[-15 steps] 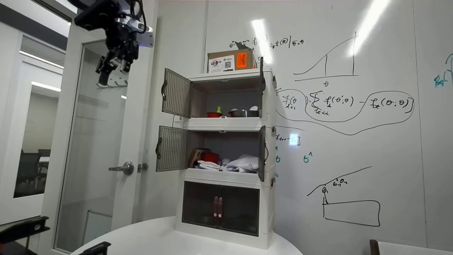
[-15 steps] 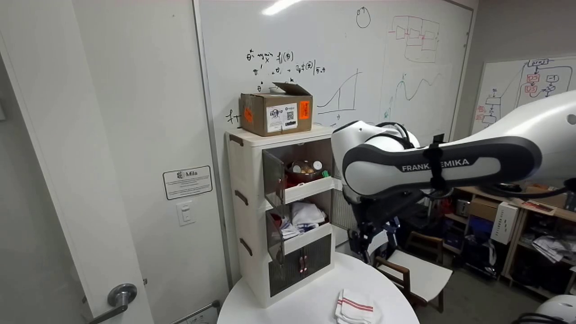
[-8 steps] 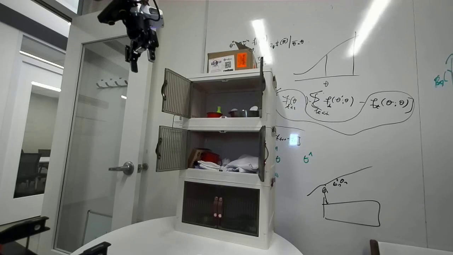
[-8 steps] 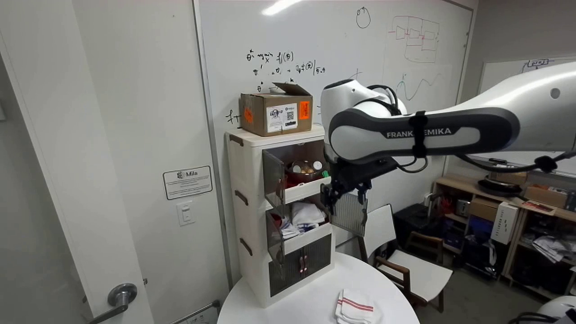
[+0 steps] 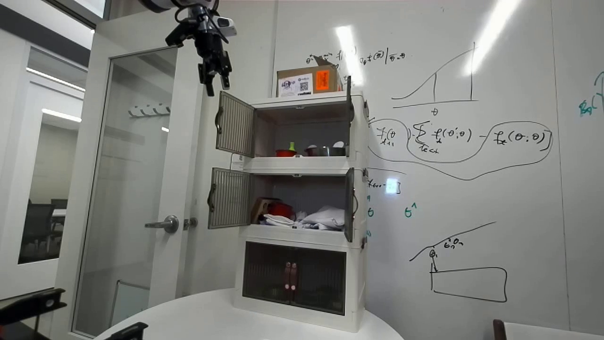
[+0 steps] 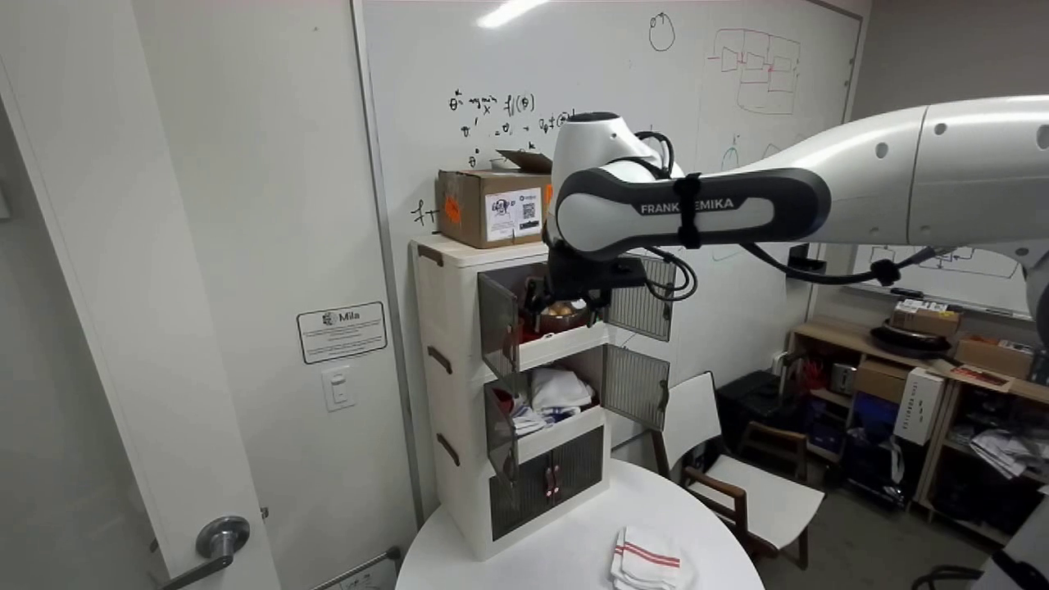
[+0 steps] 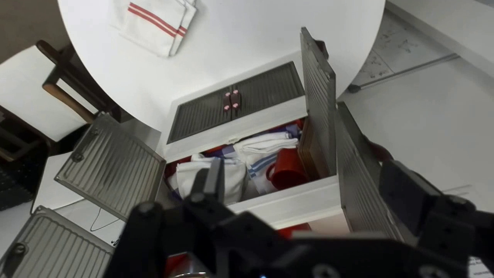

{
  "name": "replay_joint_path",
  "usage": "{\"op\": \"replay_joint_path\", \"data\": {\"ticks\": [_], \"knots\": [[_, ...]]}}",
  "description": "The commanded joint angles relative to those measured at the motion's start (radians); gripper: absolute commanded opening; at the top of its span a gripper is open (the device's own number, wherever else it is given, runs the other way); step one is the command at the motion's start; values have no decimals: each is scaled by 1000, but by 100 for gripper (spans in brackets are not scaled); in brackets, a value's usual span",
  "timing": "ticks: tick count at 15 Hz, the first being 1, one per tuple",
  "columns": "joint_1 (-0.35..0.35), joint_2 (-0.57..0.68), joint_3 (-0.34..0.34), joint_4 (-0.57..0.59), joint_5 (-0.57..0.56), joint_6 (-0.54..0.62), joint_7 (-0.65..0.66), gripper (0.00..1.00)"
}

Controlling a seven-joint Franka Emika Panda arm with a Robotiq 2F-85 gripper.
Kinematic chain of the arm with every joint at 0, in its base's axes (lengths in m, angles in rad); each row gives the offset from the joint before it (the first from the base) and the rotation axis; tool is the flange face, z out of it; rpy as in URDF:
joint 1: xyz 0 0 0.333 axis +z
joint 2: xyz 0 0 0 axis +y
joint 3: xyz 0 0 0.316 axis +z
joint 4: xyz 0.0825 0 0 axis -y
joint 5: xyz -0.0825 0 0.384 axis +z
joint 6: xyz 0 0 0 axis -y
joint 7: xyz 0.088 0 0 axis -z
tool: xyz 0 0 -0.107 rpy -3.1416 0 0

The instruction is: Close the left door of the top cupboard

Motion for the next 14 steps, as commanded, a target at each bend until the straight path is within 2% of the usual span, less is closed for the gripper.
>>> {"op": "replay_joint_path", "data": {"ticks": [1,9,12,14], "knots": [[26,130,-1,171,-13,-3,36,100],[86,265,-33,340,-28,-17,35,100],[107,284,-52,353,-142,-14,122,100],[129,291,-62,350,-281,-37,192,100]]}}
